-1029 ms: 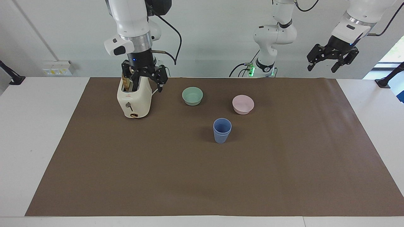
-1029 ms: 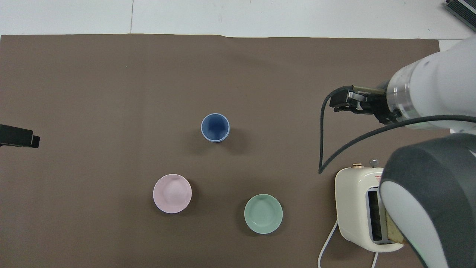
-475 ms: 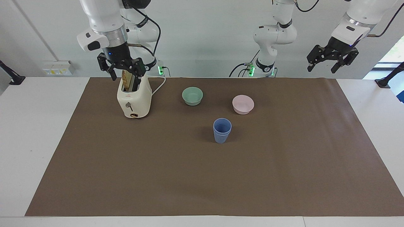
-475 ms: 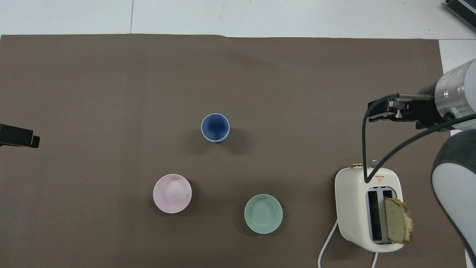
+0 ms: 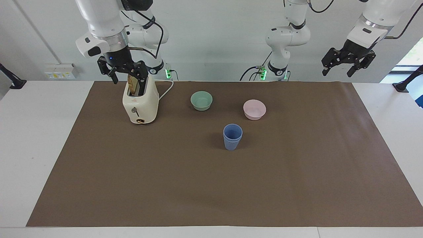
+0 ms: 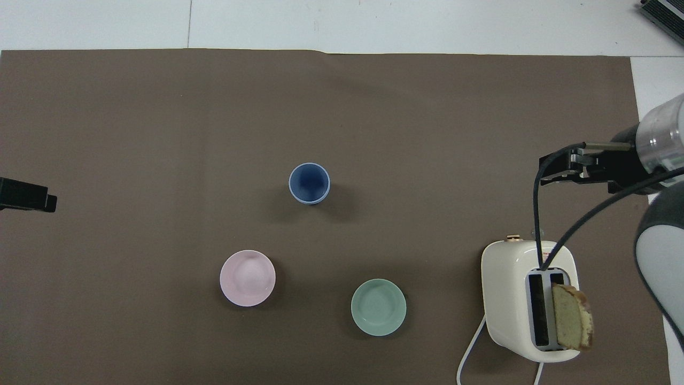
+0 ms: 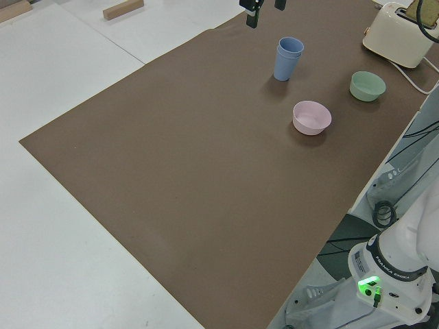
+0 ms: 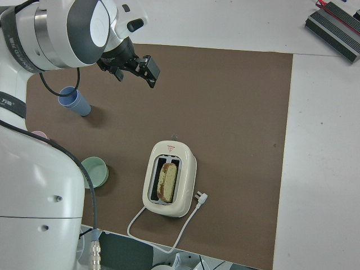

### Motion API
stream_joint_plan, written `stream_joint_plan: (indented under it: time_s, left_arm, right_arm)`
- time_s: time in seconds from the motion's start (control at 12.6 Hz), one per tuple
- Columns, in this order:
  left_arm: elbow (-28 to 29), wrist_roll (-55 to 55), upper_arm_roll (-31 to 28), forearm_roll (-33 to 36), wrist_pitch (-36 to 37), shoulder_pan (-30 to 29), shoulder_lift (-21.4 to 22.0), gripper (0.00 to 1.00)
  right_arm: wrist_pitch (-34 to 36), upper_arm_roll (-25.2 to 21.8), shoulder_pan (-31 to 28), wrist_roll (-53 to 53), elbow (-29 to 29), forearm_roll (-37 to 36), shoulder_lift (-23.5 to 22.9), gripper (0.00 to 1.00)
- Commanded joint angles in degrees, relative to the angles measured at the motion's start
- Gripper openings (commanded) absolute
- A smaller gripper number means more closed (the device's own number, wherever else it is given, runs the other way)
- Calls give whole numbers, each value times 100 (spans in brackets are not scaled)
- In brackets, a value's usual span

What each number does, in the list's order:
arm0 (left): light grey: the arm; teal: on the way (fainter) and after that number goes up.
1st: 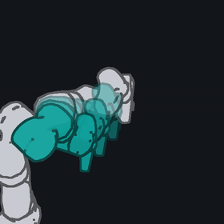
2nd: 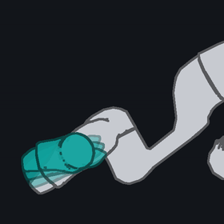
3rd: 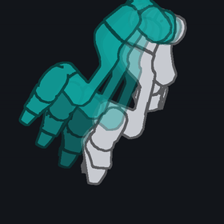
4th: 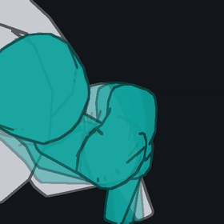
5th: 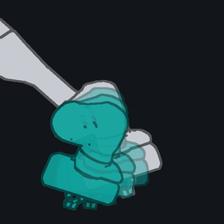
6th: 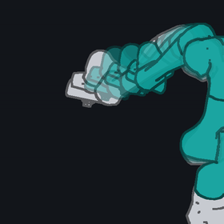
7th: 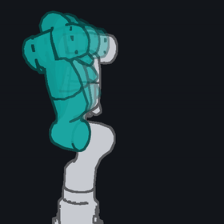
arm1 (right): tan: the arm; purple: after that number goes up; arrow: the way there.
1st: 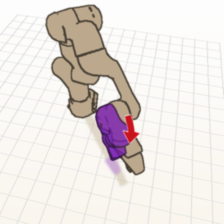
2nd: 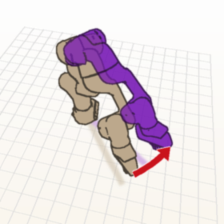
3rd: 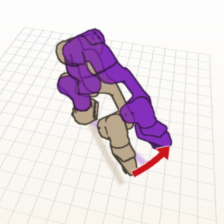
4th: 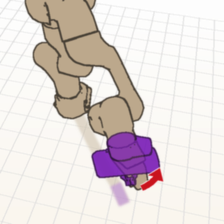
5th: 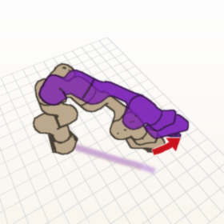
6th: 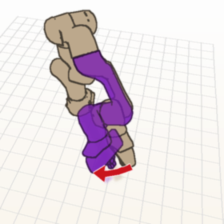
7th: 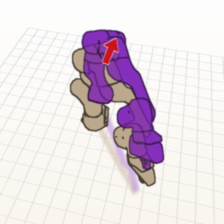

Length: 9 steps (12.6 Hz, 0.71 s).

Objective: Stack blue cups with both arms

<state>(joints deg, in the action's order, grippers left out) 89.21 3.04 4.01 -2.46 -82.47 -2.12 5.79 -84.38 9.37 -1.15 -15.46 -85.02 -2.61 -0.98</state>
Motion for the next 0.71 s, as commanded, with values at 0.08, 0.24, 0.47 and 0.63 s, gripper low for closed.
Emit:
stream_joint_plan:
  time_s: [0.08,0.24,0.47,0.63]
  left_arm:
    - [87,12,135,-9,-59,-183,53,100]
    - [105,3,135,-9,-32,-183,62,100]
    - [105,12,152,-9,-24,-279,54,100]
    - [105,12,214,-9,-15,-315,62,100]
  right_arm:
    - [45,30,-158,246,-93,270,151,100]
    - [62,38,-158,246,-93,270,159,100]
    - [45,47,-149,246,-93,270,151,100]
    - [45,47,-158,246,-84,270,151,100]
